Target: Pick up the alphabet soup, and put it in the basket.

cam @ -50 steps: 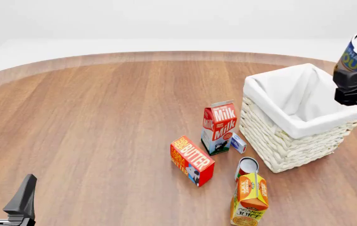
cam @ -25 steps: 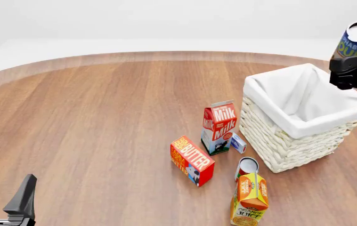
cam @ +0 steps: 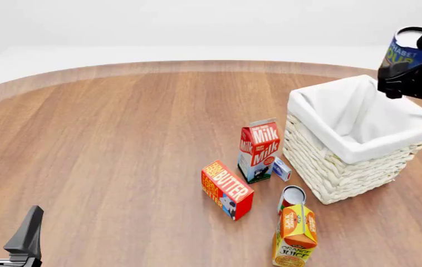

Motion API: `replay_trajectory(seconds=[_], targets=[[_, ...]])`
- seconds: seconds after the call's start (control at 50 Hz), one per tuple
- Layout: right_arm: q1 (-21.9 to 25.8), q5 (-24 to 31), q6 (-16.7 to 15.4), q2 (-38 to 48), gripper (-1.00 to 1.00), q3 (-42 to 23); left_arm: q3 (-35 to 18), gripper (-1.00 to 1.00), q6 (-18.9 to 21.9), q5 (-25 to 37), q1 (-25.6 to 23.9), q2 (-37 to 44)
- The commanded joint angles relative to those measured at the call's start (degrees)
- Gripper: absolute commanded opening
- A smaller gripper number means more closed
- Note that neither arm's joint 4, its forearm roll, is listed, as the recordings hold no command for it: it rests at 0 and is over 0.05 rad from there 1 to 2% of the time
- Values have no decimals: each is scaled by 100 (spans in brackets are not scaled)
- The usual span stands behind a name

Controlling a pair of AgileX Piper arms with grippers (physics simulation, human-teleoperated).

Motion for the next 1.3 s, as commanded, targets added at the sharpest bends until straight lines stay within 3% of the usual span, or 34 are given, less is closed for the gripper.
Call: replay_trajectory(seconds=[0.02, 0.9, 1.3], targets=[[-40, 27, 87, 305, -100, -293, 0, 100, 0, 0, 0, 0], [-111, 167, 40, 1580, -100, -886, 0, 100, 0, 0, 0, 0], [-143, 79, -10, 1812, -100, -713, 0, 100, 0, 0, 0, 0]])
